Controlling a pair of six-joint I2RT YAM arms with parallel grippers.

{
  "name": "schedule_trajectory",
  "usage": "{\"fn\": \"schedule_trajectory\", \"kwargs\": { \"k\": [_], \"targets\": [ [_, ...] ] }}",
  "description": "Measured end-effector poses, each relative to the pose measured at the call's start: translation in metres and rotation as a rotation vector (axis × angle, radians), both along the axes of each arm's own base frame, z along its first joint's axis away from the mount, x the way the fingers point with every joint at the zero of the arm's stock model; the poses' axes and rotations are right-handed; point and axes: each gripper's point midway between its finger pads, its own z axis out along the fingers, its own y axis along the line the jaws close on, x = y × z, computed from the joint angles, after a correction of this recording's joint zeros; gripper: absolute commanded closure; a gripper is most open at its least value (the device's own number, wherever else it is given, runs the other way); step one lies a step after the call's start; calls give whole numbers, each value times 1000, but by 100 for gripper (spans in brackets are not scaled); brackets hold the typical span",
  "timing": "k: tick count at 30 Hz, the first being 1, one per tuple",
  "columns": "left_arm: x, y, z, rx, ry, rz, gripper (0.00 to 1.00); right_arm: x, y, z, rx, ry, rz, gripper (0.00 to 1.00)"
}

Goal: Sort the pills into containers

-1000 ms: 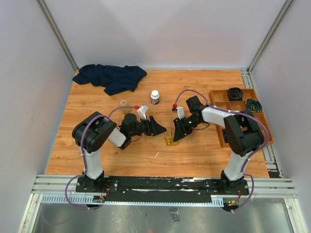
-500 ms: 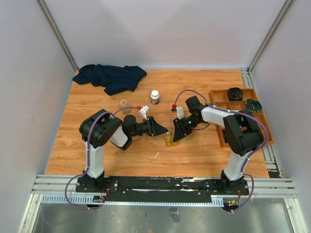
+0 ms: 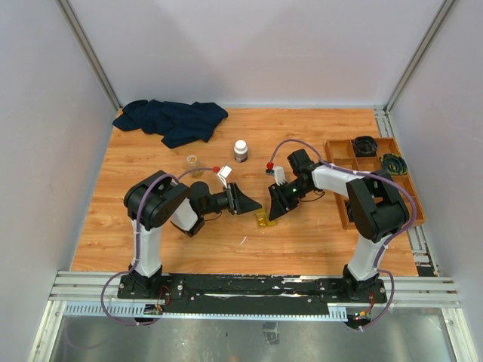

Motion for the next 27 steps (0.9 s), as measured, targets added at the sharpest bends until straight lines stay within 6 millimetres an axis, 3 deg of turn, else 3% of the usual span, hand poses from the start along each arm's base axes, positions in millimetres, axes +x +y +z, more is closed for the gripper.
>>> {"fn": "schedule_trajectory", "kwargs": {
  "k": [13,22,27],
  "targets": [
    [-31,-9,-9,14,40,-64,53,0,0,0,-1,3,0,65],
    [-37,-9,-29,89,88,-46,72,0,0,0,-1,3,0,65],
    [-28,-10,-32,160,63,-11,81,0,0,0,-1,2,0,65]
  ]
}}
